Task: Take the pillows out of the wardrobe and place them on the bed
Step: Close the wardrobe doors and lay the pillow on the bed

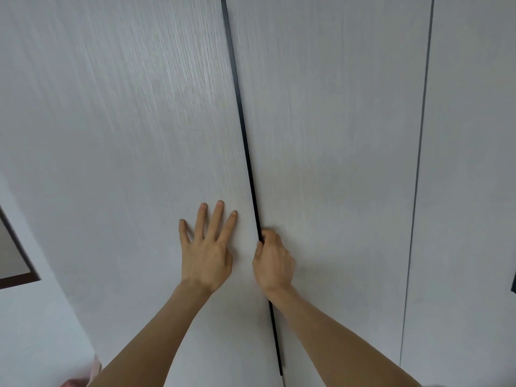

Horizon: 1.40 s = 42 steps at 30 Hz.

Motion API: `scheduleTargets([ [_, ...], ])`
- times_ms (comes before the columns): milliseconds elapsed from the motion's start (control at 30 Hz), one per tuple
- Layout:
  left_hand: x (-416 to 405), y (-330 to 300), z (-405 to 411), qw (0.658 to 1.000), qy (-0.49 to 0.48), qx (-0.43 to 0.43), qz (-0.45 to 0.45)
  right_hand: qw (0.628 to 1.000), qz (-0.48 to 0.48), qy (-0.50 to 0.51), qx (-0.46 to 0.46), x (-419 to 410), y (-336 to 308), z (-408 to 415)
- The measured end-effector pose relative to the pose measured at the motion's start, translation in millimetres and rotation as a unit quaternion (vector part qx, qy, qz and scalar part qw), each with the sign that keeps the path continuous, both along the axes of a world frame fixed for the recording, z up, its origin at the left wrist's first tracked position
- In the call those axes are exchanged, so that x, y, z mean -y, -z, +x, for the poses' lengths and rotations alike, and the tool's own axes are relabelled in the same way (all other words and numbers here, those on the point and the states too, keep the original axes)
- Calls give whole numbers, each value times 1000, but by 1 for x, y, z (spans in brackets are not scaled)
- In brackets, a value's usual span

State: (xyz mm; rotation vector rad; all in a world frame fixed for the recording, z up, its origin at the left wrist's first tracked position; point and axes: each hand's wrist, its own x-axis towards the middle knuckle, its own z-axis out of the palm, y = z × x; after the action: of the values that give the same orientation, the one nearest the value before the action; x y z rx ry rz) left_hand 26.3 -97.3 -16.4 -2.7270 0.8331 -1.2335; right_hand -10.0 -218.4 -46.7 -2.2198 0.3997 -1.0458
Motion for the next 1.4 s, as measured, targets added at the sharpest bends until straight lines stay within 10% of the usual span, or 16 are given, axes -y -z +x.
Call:
scheduleTargets([
  [267,-14,5,16,999,-31,-13,31,920,-390,29,-25,17,4,15],
  [567,-8,17,23,997,53,20,-44,915,-402,-43,-5,27,3,9],
  [733,24,76,-3,972,207,-33,-108,966,-254,-54,16,47,50,-52],
  [1033,159,170,-134,842,419,-341,2,945,56,180,-269,103,153,-257],
  [1400,288,268,-454,558,600,-494,290,715,354,576,-178,73,256,-574],
])
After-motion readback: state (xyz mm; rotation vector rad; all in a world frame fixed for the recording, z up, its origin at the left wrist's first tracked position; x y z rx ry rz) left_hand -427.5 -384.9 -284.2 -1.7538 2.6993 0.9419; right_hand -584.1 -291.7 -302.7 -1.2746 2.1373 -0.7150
